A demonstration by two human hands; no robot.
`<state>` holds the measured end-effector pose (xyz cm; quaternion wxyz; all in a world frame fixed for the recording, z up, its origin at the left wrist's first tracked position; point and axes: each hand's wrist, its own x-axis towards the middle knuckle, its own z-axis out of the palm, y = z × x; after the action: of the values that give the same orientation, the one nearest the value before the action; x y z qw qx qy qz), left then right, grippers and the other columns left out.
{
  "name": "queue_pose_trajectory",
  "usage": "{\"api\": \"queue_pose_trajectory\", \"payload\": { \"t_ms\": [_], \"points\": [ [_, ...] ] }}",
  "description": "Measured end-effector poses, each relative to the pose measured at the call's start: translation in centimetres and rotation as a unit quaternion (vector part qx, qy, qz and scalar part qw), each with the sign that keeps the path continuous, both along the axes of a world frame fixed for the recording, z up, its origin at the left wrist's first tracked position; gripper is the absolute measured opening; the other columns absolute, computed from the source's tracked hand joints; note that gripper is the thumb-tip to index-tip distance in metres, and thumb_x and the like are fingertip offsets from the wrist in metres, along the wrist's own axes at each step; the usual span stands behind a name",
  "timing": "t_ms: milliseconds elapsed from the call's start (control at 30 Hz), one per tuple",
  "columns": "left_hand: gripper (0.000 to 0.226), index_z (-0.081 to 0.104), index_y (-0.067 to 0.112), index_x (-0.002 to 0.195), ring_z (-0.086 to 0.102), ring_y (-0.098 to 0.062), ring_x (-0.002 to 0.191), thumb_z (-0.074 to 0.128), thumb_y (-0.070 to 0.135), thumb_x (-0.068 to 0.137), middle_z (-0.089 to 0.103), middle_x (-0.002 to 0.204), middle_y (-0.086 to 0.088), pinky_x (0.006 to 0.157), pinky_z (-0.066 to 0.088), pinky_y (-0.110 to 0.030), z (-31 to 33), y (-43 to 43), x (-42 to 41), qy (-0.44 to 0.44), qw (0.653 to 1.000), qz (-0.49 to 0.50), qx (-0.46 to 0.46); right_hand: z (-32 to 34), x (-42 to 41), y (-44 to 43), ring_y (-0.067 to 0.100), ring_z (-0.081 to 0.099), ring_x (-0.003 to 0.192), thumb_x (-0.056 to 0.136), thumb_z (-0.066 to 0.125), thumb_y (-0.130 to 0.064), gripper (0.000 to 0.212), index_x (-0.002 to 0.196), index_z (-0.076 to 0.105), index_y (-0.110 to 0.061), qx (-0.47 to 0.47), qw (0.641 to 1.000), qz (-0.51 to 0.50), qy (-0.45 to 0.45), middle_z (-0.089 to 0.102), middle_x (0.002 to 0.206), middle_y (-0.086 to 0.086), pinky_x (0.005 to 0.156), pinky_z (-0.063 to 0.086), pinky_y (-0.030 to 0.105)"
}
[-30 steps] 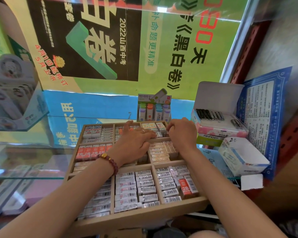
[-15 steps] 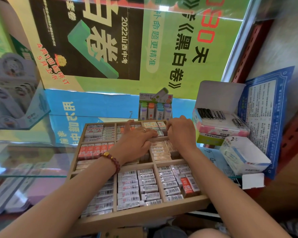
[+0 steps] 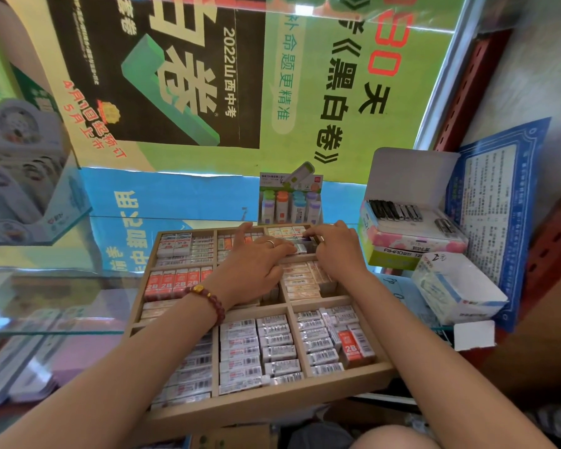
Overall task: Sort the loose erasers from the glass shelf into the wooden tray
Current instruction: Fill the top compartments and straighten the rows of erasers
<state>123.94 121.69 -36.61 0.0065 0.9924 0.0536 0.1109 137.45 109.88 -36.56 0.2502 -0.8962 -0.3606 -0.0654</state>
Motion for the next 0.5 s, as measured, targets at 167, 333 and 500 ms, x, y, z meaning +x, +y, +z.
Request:
{"api": "queue_pose_trajectory", "payload": {
  "t_ms": [167, 333, 500],
  "points": [
    [0.071, 0.042, 0.028, 0.134, 0.036, -0.007, 0.131, 0.004, 0.038, 0.075, 0.037, 0.145, 0.009, 0.113, 0.003, -0.042, -0.5, 0.0, 0.3, -0.005, 0.998, -0.055, 0.006, 2.1, 0.7, -0.8, 0.020, 0.053, 0.102, 0.079, 0.040, 0.011, 0.045, 0.106, 0.064, -0.015, 0.103, 0.989, 0.063, 0.089, 0.061, 0.109, 0.004, 0.083, 0.044, 0.029],
    [0.063, 0.051, 0.027, 0.127, 0.045, -0.010, 0.122, 0.011, 0.034, 0.078, 0.047, 0.135, 0.009, 0.108, 0.012, -0.039, -0.6, 0.4, 0.3, -0.028, 0.998, -0.053, -0.001, 5.6, 0.7, -3.5, 0.004, 0.055, 0.078, 0.089, 0.053, -0.003, 0.023, 0.096, 0.069, -0.018, -0.074, 0.973, 0.161, 0.146, 0.063, 0.085, -0.008, 0.066, 0.038, 0.016],
    [0.055, 0.057, 0.024, 0.124, 0.049, -0.011, 0.117, 0.023, 0.027, 0.081, 0.053, 0.131, 0.007, 0.102, 0.022, -0.031, -0.1, 0.6, 0.1, -0.026, 0.994, -0.048, -0.097, 6.3, -3.3, -5.4, 0.011, 0.059, 0.080, 0.093, 0.055, -0.026, 0.017, 0.082, 0.067, -0.021, -0.207, 0.968, 0.113, 0.079, 0.065, 0.084, -0.005, 0.066, 0.045, 0.026]
  ]
}}
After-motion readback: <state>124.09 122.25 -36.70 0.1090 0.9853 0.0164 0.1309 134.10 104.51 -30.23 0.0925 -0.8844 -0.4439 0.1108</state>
